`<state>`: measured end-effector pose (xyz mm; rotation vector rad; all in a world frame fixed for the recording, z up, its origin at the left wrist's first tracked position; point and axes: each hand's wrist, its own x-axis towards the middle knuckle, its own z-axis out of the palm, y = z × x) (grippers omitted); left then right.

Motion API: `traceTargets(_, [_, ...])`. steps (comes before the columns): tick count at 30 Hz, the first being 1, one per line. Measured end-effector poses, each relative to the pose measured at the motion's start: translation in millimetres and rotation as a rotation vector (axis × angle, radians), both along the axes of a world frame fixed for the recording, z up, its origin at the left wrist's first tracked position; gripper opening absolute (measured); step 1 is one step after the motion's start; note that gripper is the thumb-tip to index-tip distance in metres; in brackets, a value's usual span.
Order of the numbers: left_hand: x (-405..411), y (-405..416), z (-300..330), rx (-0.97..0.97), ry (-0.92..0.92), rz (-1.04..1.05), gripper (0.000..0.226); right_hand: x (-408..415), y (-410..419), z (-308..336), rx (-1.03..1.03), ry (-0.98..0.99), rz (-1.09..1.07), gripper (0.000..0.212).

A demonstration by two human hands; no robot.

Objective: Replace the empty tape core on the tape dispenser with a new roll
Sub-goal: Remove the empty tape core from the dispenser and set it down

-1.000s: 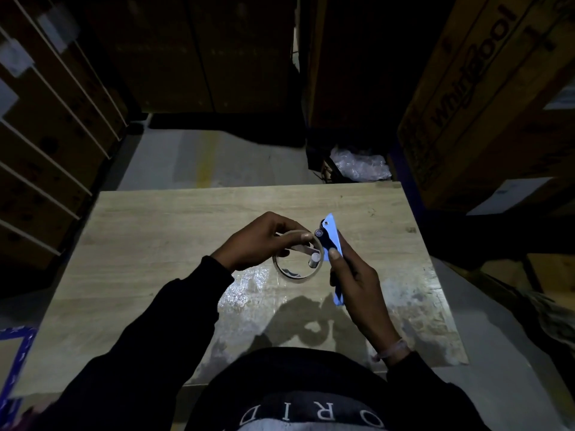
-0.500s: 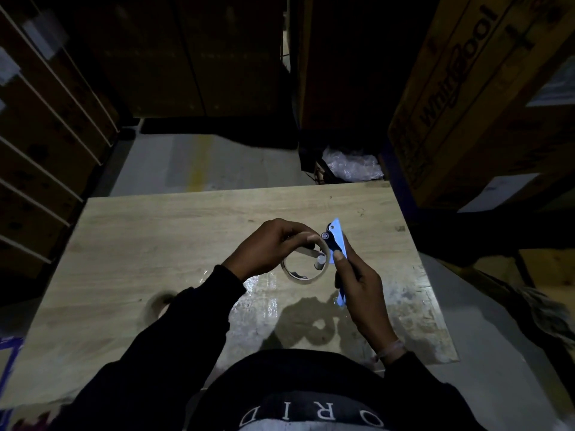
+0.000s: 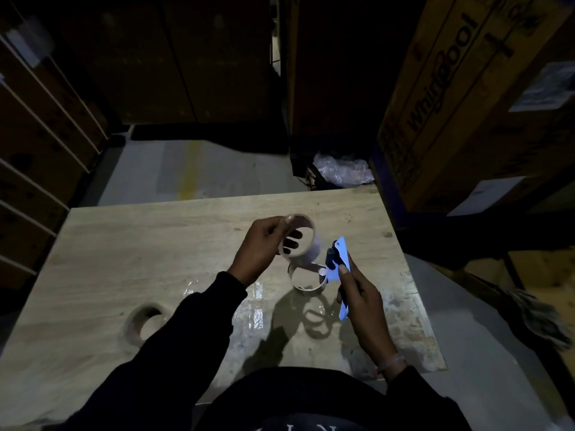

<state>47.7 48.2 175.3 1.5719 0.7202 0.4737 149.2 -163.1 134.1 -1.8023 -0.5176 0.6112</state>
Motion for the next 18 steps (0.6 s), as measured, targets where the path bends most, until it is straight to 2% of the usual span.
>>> traceTargets(4, [22,10,-41,0.009,0.108,0.16,0.044,10,-12,-4,-0.01,0.039,-0.016,0.039])
traceTargets(8, [49,19,-85,0.029,0.292,0.27,0.046,20,-21,-4,-0.024,0.063,-0.001,0.021])
traceTargets(15, [89,29,-162,0.051,0.663,0.257,0.029,35,-30,1,-0.051,0.05,0.017,0.018])
traceTargets(18, [100,33,-186,0.051,0.771,0.258,0.035,41,-33,4,-0.053,0.068,0.022,0.014])
